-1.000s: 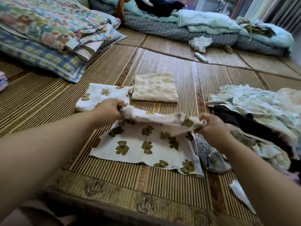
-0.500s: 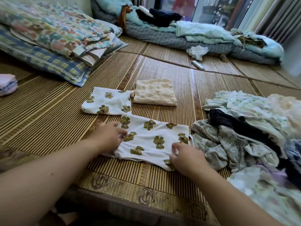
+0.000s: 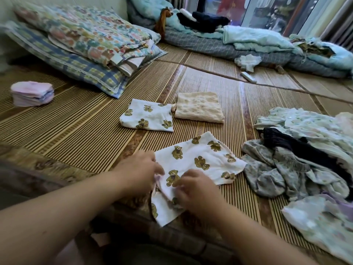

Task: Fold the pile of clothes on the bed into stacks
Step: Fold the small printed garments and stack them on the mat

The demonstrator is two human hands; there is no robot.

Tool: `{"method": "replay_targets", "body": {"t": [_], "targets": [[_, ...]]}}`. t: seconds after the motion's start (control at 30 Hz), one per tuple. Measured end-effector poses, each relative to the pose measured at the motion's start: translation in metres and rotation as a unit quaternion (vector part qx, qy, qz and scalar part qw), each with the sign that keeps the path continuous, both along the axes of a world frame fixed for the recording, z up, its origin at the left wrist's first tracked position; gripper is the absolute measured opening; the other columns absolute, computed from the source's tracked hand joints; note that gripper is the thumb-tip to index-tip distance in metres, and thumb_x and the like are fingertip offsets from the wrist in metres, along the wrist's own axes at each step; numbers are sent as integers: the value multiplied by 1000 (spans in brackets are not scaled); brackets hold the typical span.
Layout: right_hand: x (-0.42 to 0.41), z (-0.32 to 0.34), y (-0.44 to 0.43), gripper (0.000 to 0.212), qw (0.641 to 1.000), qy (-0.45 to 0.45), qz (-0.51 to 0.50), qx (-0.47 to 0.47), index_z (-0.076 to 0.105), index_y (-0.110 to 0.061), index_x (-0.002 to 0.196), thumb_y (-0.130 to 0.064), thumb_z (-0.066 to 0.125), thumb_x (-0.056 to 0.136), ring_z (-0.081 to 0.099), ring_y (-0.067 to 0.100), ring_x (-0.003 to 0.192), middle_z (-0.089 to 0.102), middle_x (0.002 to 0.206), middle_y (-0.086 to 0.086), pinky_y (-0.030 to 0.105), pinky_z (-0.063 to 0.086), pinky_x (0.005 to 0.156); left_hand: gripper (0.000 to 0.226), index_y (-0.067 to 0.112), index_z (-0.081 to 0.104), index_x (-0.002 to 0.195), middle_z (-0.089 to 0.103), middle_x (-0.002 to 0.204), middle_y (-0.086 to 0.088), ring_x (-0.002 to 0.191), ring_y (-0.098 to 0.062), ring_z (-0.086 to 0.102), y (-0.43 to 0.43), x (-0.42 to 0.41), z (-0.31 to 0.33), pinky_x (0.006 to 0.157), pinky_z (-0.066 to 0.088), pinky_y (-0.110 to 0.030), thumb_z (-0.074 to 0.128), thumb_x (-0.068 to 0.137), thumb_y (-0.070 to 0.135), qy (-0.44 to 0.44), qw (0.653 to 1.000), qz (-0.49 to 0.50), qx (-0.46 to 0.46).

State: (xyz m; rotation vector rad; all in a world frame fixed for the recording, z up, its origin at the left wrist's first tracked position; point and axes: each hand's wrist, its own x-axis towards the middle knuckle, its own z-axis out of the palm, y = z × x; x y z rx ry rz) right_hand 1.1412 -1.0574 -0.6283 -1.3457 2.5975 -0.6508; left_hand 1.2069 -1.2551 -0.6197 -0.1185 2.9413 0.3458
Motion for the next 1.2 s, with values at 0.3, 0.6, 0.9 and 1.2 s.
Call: {"method": "replay_targets", "body": {"t": [0.3,0.6,0.9,1.2], "targets": [[47,-17,-6,29,998,38,-2,59,72,-18,108,-29,52,90,51,19,109,66,116,-2,32,44,97,37,46,56,129,53,137,21,126,-11,46,-38,-11,-13,101,41,-35,51,95,30,48,995,-70,-49],[11,30,21,23,930,-293,-201,-97,59,-22,65,-13,57,86,43,0,43,53,50,-11,17,35,41,16,15,55,55,50,50,7,48,-5,42,-41,-34,33,50,34,-26,51,66,27,-15,990,-57,127],[-84,54,44,11,816,-389,-338,-262,63,-5,92,-8,52,93,65,25,68,66,88,17,40,56,62,7,27,68,85,65,83,4,72,-10,59,-8,-124,68,57,43,-22,61,83,29,76,938,79,328],[-111,5,58,67,899,-182,-397,28,44,-15,136,-60,54,88,58,23,107,61,122,7,40,50,86,69,14,54,125,55,128,-9,112,-25,55,14,-159,1,88,47,-34,60,80,66,-88,977,150,119]]}}
